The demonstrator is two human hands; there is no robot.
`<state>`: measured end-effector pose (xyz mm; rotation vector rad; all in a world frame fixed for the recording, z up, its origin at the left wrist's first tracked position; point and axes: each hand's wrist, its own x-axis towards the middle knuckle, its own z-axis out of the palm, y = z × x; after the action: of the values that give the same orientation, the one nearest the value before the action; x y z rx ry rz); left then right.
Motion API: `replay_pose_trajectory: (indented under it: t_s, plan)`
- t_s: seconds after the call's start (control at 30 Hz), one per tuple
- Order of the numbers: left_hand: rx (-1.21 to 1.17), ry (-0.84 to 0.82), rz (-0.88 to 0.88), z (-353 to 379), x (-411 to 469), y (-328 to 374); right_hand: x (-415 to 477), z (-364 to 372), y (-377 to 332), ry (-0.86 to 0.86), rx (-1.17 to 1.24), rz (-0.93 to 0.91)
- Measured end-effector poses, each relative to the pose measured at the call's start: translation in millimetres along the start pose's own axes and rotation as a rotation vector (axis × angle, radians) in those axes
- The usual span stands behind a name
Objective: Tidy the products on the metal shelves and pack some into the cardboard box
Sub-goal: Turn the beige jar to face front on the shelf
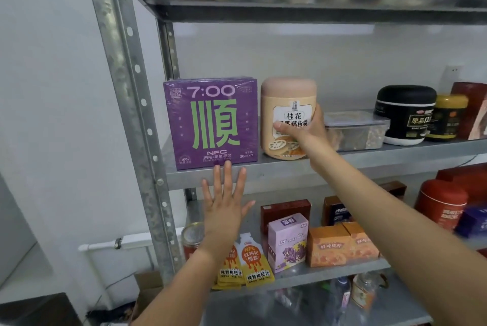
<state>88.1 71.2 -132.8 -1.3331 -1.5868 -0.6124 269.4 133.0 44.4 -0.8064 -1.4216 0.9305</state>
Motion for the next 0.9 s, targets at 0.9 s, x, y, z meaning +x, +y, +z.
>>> replay_pose_trajectory:
  t_s: [0.9]
  plan:
    - [0.116,0.184,0.032,22.2,0.1,2.2,51.4,2.1,-40.8,-0.046,-0.515,-0.425]
